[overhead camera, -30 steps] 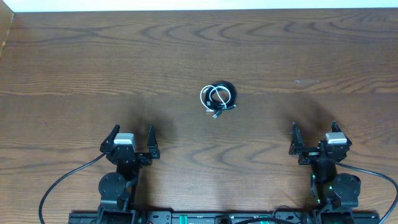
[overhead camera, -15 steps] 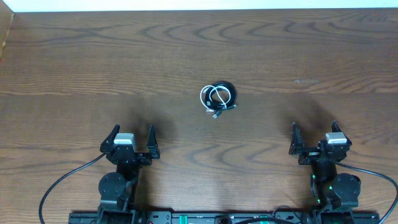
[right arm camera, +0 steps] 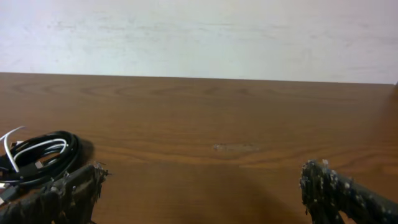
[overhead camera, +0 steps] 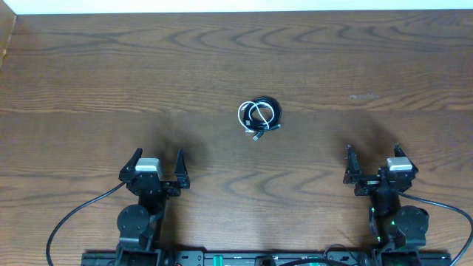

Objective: Untangle cables

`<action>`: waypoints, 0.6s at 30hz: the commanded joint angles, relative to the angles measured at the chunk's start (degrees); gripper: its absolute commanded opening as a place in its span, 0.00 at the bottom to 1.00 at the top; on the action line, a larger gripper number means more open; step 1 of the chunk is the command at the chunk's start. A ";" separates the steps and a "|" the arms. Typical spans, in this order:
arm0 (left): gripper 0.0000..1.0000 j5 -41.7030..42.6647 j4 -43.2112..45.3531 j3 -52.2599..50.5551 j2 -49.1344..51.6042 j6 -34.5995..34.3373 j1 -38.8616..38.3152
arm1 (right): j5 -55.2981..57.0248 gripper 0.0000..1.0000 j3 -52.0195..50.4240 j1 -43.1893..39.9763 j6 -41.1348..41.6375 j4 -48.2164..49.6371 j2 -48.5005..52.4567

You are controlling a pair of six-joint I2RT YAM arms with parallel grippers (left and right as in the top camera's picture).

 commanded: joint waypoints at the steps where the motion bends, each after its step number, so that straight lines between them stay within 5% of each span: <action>1: 0.98 -1.79 -1.79 -1.31 -0.42 0.79 -0.20 | 2.64 0.99 -0.13 0.13 -3.80 -0.02 -0.35; 5: 0.98 -0.28 -1.66 -1.31 -0.42 -0.52 -0.20 | -0.09 0.99 -0.13 0.17 -0.15 0.79 -0.35; 10: 0.98 10.78 -0.66 -1.27 -0.42 -13.25 -0.20 | -10.75 0.99 -0.13 0.17 10.97 3.50 -0.35; 14: 0.98 20.74 0.11 -1.27 -0.42 -23.37 -0.20 | -12.31 0.99 -0.13 0.17 11.85 7.45 -0.35; 18: 0.98 29.03 7.76 -1.07 -0.42 -25.05 -0.20 | -22.88 0.99 -0.07 0.17 11.10 18.12 -0.35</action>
